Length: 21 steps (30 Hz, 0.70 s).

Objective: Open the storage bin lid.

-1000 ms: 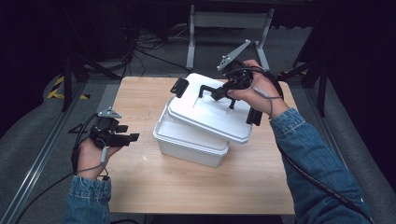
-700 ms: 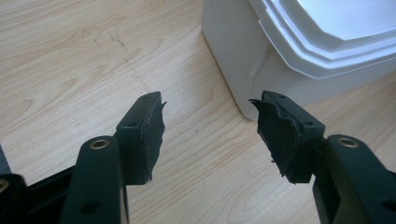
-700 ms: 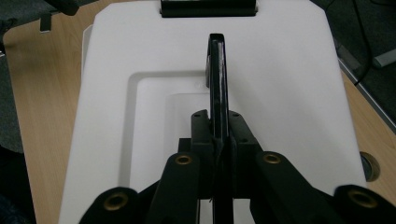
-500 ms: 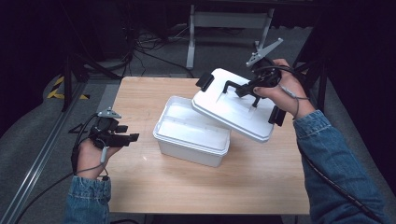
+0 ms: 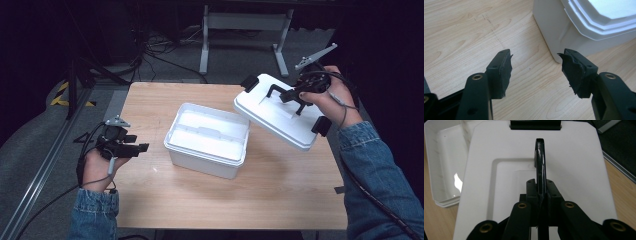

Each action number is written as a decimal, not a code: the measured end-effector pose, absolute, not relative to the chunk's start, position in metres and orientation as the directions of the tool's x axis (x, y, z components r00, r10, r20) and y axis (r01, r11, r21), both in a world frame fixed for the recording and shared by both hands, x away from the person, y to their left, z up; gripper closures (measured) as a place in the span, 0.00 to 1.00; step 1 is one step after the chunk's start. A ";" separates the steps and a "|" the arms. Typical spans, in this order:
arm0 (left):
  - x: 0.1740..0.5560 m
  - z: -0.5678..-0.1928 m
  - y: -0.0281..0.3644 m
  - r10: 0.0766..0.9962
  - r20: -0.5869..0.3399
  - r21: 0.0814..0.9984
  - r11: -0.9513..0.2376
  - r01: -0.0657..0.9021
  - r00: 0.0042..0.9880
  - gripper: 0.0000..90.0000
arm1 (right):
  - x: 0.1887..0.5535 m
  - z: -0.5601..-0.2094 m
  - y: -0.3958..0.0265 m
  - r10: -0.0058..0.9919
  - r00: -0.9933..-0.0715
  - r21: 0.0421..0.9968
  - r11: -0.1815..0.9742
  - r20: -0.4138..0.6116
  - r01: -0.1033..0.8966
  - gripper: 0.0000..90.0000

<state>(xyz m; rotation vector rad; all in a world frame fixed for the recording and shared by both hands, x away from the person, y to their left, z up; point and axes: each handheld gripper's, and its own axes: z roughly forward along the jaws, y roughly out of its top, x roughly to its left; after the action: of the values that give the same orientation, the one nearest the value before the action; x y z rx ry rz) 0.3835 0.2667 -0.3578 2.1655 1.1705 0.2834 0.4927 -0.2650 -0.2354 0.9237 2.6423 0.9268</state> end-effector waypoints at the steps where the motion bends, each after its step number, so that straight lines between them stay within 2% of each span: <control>1: 0.383 -0.358 0.266 0.810 -0.114 0.637 -0.384 0.668 0.575 0.46 | 0.493 -0.237 -0.270 0.625 -0.781 0.617 0.605 0.025 0.504 0.94; 9: 0.384 -0.359 0.266 0.807 -0.107 0.634 -0.394 0.665 0.580 0.46 | 0.498 -0.252 -0.301 0.682 -0.731 0.606 0.567 0.033 0.557 0.94; 21: 0.385 -0.360 0.265 0.809 -0.107 0.632 -0.394 0.668 0.578 0.46 | 0.504 -0.284 -0.323 0.732 -0.680 0.559 0.548 0.041 0.623 0.94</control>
<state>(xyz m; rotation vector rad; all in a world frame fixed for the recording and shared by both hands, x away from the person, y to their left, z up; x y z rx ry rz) 0.3846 0.2647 -0.3599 2.1719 1.1705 0.2864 0.5044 -0.3227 -0.2844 1.1462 2.5857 0.8154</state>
